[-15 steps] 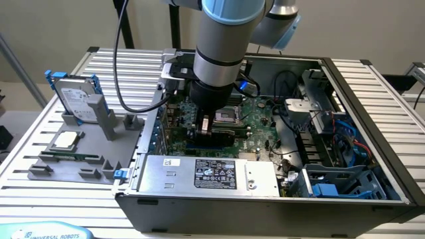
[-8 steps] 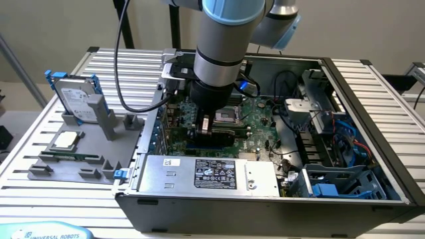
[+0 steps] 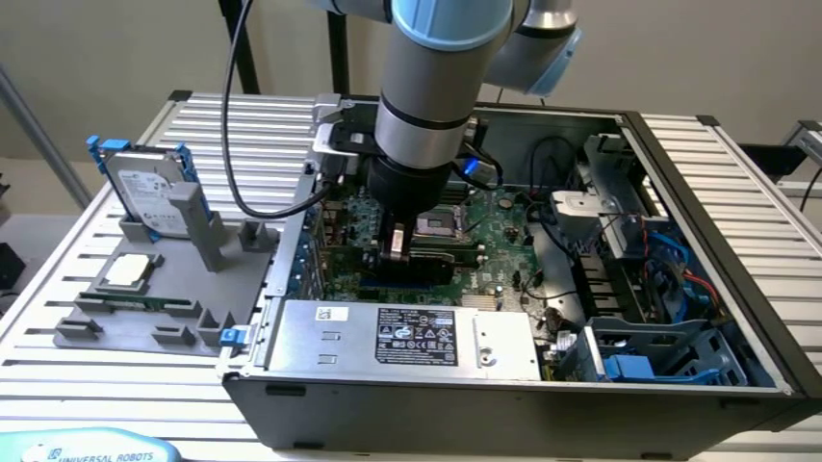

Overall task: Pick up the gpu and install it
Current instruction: 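Press down on the gpu until it lock into place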

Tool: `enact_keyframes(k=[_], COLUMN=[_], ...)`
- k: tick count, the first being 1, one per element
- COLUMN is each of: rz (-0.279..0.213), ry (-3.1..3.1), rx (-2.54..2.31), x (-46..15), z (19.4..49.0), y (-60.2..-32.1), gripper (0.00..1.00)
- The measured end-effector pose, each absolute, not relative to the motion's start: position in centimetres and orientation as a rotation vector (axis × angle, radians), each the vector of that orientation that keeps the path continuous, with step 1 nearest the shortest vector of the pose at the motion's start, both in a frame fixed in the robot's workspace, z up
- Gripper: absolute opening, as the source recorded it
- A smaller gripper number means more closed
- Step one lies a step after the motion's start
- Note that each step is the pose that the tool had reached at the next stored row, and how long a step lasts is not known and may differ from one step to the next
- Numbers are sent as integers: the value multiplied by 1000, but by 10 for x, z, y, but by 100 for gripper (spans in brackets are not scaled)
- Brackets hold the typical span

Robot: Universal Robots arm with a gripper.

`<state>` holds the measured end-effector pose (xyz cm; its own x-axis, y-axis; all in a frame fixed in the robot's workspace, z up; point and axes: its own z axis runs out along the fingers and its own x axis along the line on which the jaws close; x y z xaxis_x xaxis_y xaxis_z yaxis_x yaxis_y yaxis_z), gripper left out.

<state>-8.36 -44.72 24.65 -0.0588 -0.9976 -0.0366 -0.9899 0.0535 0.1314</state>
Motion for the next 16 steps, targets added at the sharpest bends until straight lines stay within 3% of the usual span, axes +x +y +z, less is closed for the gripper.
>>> enact_keyframes(k=[16], rz=[-196], ry=[-2227], rx=[2095], x=[-82], z=[242], y=[-446], gripper=[27])
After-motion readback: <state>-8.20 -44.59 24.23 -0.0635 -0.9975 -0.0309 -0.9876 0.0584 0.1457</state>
